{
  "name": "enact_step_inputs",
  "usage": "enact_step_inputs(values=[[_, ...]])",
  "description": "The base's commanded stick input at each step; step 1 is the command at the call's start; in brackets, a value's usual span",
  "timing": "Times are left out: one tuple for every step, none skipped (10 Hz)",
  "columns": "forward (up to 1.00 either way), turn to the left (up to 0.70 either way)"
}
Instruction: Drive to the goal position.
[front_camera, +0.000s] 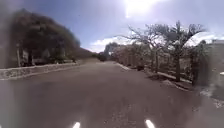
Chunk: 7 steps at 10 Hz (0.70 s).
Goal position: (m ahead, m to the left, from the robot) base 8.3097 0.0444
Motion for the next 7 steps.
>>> enact_step_inputs(values=[[0.5,0.0],[0.5,0.0],[0.5,0.0],[0.5,0.0],[0.5,0.0],[0.5,0.0],[0.5,0.0]])
